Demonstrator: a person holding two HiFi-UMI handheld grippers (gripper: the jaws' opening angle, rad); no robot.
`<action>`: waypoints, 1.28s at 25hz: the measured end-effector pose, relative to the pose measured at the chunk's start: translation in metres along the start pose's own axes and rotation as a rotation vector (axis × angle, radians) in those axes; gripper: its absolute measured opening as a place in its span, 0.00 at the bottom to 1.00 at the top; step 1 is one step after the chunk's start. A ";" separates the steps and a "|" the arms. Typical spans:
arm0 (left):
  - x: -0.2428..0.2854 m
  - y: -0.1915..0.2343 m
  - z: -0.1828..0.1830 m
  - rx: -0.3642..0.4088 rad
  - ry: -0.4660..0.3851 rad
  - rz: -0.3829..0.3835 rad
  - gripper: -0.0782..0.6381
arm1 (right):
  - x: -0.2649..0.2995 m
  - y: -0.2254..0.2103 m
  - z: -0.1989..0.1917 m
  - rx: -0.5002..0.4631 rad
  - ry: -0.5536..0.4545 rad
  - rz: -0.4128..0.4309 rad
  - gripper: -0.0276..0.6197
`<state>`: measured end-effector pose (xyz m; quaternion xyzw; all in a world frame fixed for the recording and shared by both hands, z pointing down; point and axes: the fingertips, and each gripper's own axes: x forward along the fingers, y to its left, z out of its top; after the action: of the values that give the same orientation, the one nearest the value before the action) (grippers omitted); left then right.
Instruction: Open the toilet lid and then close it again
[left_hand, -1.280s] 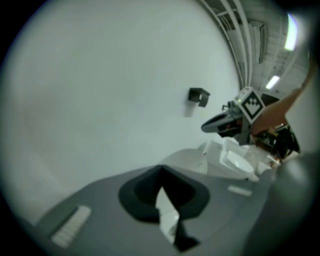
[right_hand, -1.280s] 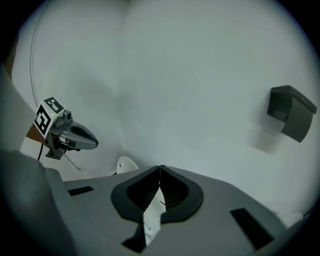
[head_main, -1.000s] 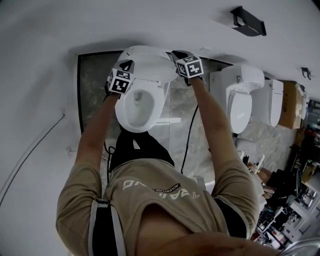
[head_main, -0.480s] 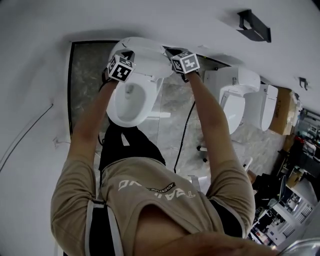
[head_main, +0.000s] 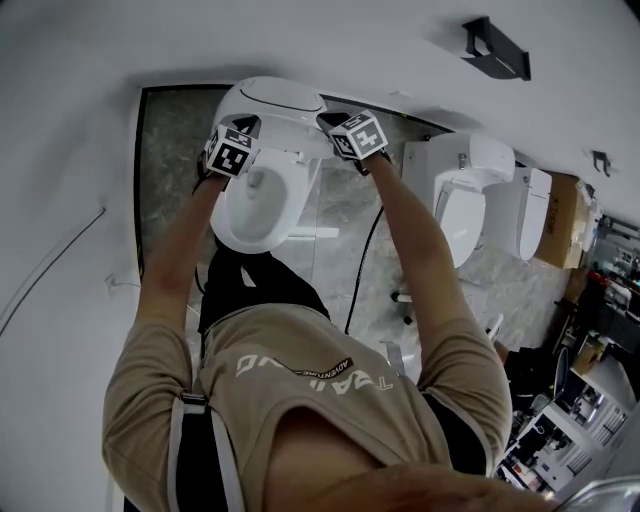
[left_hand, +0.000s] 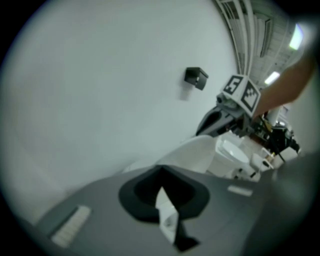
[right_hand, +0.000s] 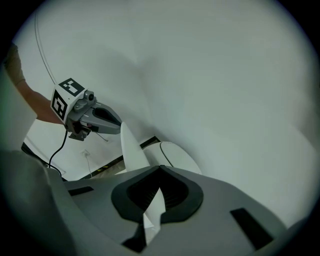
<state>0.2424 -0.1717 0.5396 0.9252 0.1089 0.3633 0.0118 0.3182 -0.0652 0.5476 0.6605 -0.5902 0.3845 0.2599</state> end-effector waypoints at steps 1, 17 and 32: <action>-0.003 -0.004 -0.004 0.003 0.006 -0.005 0.12 | 0.000 0.005 -0.003 -0.008 0.009 0.006 0.07; -0.045 -0.060 -0.092 -0.028 0.138 -0.118 0.12 | 0.006 0.094 -0.069 0.122 0.098 0.098 0.07; -0.107 -0.082 -0.167 -0.047 0.248 -0.155 0.12 | 0.018 0.158 -0.127 0.237 0.150 0.052 0.07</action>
<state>0.0376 -0.1236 0.5831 0.8615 0.1720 0.4754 0.0476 0.1384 -0.0011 0.6172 0.6403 -0.5364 0.5067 0.2134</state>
